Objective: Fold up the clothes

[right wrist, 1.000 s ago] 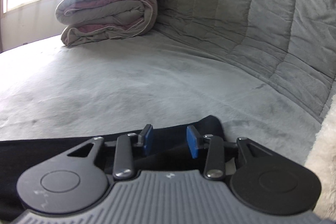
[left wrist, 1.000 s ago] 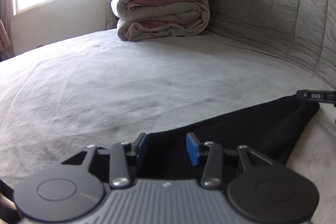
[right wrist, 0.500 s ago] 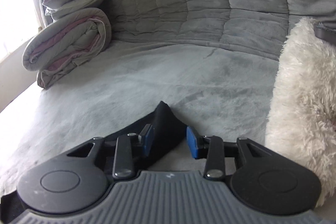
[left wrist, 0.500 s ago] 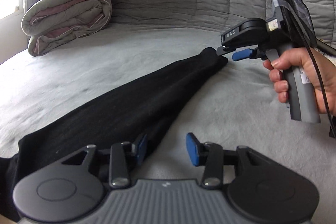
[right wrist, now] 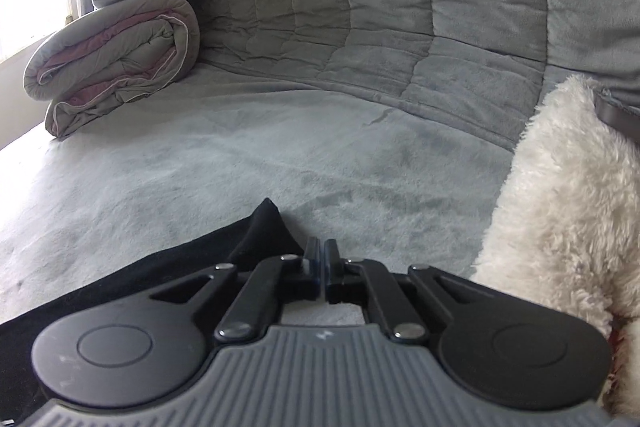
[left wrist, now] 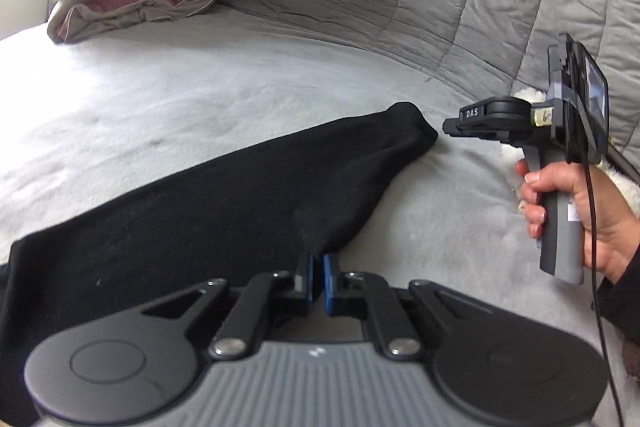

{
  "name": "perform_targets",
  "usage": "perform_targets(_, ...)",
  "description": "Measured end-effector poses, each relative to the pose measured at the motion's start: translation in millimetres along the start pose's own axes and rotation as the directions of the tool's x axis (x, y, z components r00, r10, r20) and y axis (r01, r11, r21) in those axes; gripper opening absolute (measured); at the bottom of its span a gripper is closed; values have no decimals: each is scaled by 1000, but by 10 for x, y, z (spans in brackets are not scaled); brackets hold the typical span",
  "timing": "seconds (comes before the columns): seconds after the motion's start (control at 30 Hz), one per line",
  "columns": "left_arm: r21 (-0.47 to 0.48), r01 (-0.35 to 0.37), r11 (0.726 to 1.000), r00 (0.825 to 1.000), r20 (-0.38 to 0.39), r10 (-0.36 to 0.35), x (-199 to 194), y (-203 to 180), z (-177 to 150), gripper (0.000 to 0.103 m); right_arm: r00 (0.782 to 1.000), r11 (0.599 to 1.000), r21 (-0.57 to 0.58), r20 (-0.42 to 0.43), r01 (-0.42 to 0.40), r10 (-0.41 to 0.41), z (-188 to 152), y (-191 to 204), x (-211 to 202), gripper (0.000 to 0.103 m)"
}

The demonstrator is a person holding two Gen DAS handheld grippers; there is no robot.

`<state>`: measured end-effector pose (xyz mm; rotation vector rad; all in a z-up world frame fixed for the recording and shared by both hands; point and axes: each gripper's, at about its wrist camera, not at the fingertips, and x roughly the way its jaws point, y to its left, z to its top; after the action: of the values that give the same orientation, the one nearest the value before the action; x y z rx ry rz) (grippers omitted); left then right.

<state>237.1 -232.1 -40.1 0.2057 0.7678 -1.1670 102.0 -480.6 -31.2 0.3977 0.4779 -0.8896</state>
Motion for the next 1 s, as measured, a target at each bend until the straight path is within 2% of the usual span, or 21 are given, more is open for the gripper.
perform_targets(0.07, -26, -14, 1000, 1000, 6, 15, -13, 60, -38, 11, 1000, 999, 34, 2, -18, 18, -16, -30, -13, 14)
perform_targets(0.1, -29, -34, 999, 999, 17, 35, -20, 57, -51, 13, 1000, 999, 36, -12, -18, 18, -20, -15, -2, 15)
perform_targets(0.13, -30, -50, 998, 998, 28, 51, -28, 49, -61, 22, 999, 999, 38, -27, -17, 18, -25, -1, 10, 18)
perform_targets(0.17, -26, -56, 998, 998, 39, 57, -36, 33, -66, 33, 999, 998, 47, -36, -30, 32, -37, -2, 28, 26)
perform_targets(0.2, -18, -62, 998, 997, 49, 63, -40, 13, -68, 36, 998, 997, 57, -45, -44, 47, -49, -3, 47, 29)
perform_targets(0.33, 69, -82, 994, 996, 48, 79, 16, -120, -66, 40, 996, 996, 19, -28, -87, 88, -140, 48, 125, 32)
perform_targets(0.37, 93, -90, 992, 995, 43, 86, 43, -154, -72, 40, 994, 994, 5, -23, -105, 105, -156, 68, 140, 29)
perform_targets(0.4, 118, -101, 988, 994, 40, 97, 71, -189, -79, 40, 993, 993, -12, -20, -118, 118, -161, 88, 150, 24)
perform_targets(0.43, 144, -119, 982, 993, 41, 114, 98, -227, -88, 40, 991, 991, -20, -22, -130, 129, -160, 100, 164, 12)
perform_targets(0.5, 183, -149, 972, 989, 49, 143, 132, -296, -97, 36, 991, 991, -22, -21, -134, 134, -147, 95, 157, 9)
perform_targets(0.53, 194, -162, 968, 986, 61, 153, 129, -321, -94, 15, 993, 993, -24, -13, -116, 116, -117, 97, 130, 8)
perform_targets(0.57, 198, -169, 965, 985, 72, 158, 121, -337, -87, 7, 995, 995, -25, -6, -98, 98, -88, 98, 103, 8)
perform_targets(0.63, 165, -147, 975, 987, 85, 134, 83, -299, -64, 7, 999, 998, -42, 3, -52, 52, -29, 117, 60, 8)
perform_targets(0.7, 141, -113, 984, 993, 61, 105, 77, -242, -48, 7, 1000, 997, -71, -13, -10, 9, -10, 133, 69, 8)
perform_targets(0.77, 137, -83, 987, 996, 27, 80, 89, -214, -44, 12, 999, 995, -97, -46, 14, -19, -31, 132, 121, 9)
perform_targets(0.8, 144, -72, 987, 997, 13, 71, 92, -215, -46, 15, 999, 997, -75, -40, 9, -12, -53, 107, 119, 9)
perform_targets(0.87, 161, -70, 984, 998, 12, 69, 62, -247, -48, 28, 1000, 1000, -30, -26, -2, 1, -97, 57, 114, 19)
perform_targets(0.93, 167, -84, 982, 996, 31, 80, -16, -275, -57, 42, 1000, 999, -36, -6, -10, 10, -83, 131, 56, 20)
perform_targets(1.0, 158, -109, 981, 993, 60, 101, -124, -269, -80, 43, 1000, 998, -58, 21, -18, 19, -70, 231, -17, 32)
